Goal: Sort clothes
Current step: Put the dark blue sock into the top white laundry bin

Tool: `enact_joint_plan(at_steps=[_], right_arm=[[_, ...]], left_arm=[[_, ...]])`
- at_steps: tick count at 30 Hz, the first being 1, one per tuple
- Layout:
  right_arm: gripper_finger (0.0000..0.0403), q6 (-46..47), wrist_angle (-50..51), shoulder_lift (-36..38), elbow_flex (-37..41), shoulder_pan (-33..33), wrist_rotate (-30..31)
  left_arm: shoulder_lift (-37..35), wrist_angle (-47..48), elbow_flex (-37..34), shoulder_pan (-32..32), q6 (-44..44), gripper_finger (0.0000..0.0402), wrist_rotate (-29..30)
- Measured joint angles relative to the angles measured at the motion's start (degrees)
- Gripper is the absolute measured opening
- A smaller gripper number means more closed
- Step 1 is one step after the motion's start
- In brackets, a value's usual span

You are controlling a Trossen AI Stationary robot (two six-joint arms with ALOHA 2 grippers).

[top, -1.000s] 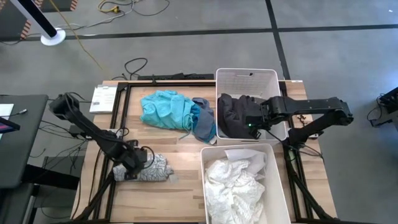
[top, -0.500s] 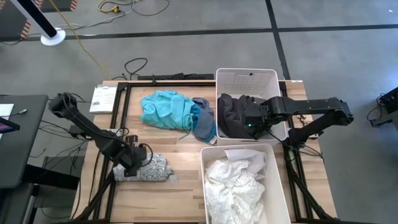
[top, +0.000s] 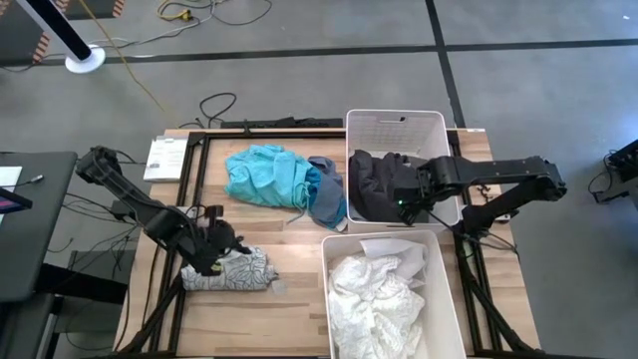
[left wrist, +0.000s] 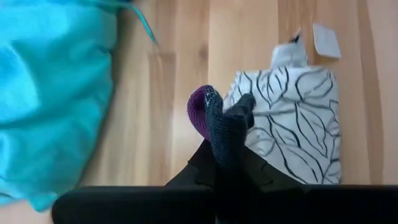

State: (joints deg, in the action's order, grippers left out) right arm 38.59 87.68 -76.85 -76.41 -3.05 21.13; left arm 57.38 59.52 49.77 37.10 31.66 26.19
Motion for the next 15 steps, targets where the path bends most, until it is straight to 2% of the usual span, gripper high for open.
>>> enact_joint_plan(at_steps=[10,15], right_arm=[[0.0271,-0.47,-0.36,0.16,-7.89,-0.64,5.33],[0.0271,-3.23,-4.42,0.21,-11.28,-2.92,8.03]], left_arm=[[-0.02,-0.65,3.99,0.0,-5.13,0.0011,7.98],[-0.02,-2.78,4.4,-0.02,-8.46,0.0011,11.56]])
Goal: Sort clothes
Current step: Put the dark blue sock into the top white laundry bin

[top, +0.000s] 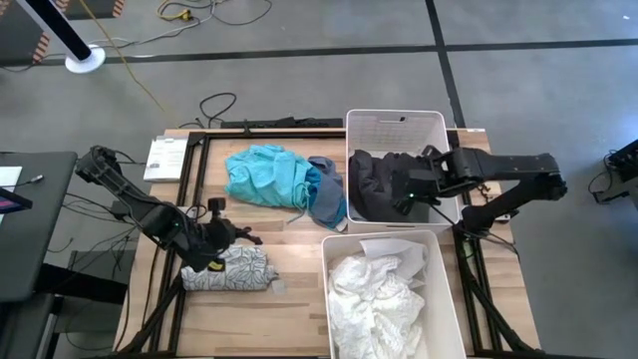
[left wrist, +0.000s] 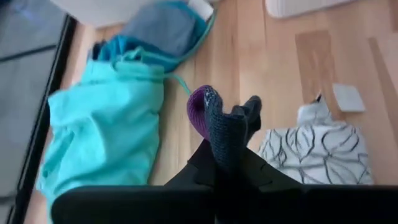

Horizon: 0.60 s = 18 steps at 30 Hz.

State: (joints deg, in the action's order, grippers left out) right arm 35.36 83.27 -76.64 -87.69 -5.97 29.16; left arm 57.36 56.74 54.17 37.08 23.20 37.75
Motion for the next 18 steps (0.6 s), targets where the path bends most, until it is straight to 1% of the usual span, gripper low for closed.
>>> enact_joint_plan(at_steps=[5,12,18], right_arm=[[0.0271,-5.83,-8.83,0.0,-0.91,-2.51,0.27],[0.027,-14.46,-23.8,0.0,-0.93,-6.63,-0.39],[0.027,-20.86,-34.97,-1.38,-0.98,-10.65,-0.64]], left_arm=[[0.0,-4.32,0.0,0.0,-5.24,0.0011,3.07],[-0.04,-11.57,0.0,0.0,-13.54,0.0011,7.66],[-0.04,-21.59,0.0,0.0,-23.2,0.0011,10.17]])
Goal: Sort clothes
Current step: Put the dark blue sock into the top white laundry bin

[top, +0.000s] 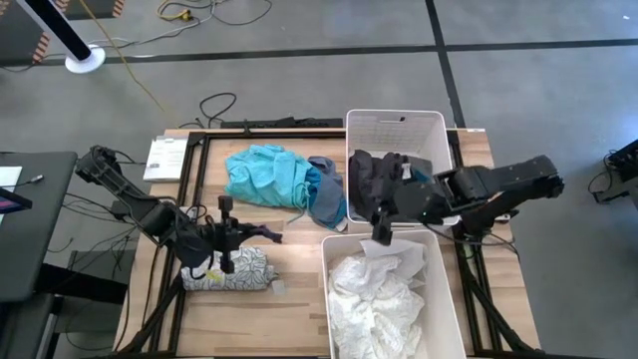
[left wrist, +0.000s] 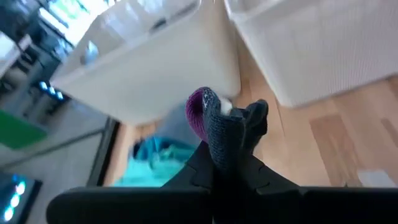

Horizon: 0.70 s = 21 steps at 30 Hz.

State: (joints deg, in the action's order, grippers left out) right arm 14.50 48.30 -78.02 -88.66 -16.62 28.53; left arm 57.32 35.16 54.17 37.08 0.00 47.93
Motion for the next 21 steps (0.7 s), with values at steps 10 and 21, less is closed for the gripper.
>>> enact_joint_plan(at_steps=[10,21], right_arm=[[0.027,-7.8,-10.96,-7.87,0.02,-3.94,-1.75],[0.027,-14.87,-23.09,-16.27,0.04,-3.36,-5.35]], left_arm=[[-0.02,-16.91,0.01,-0.66,-14.43,0.0011,0.32],[-0.02,-23.04,0.02,-5.07,-17.39,0.0011,-6.89]])
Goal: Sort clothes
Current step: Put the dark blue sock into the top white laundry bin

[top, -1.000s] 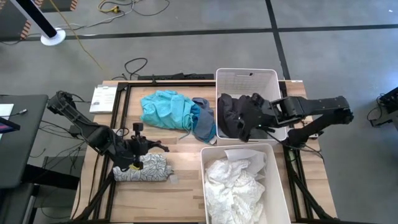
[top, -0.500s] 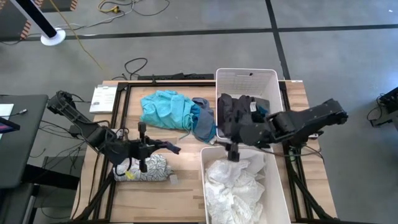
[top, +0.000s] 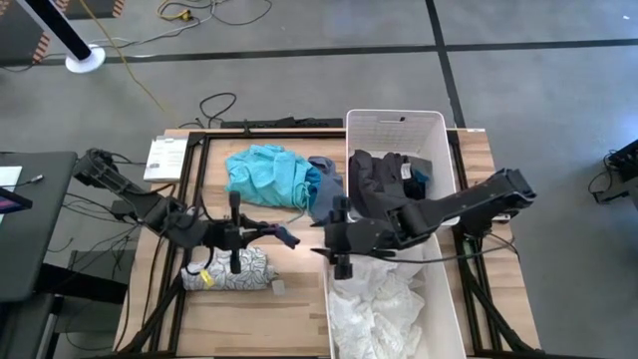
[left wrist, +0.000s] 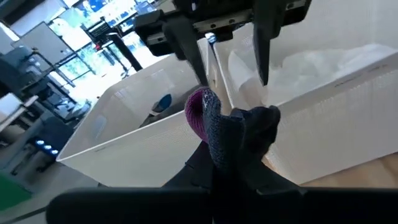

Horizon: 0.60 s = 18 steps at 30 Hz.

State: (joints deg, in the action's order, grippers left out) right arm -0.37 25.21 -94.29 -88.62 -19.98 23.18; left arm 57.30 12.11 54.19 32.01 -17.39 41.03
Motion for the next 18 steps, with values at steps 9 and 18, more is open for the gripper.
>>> enact_joint_plan(at_steps=[9,18], right_arm=[[0.027,-2.72,-7.41,-2.04,0.0,2.16,-4.97],[0.027,-2.68,-12.96,-4.76,-0.04,3.91,-7.11]], left_arm=[[0.0,-0.3,0.0,-2.69,0.5,0.0011,-3.27],[0.15,-2.49,0.0,-4.22,-0.83,0.0012,-3.67]])
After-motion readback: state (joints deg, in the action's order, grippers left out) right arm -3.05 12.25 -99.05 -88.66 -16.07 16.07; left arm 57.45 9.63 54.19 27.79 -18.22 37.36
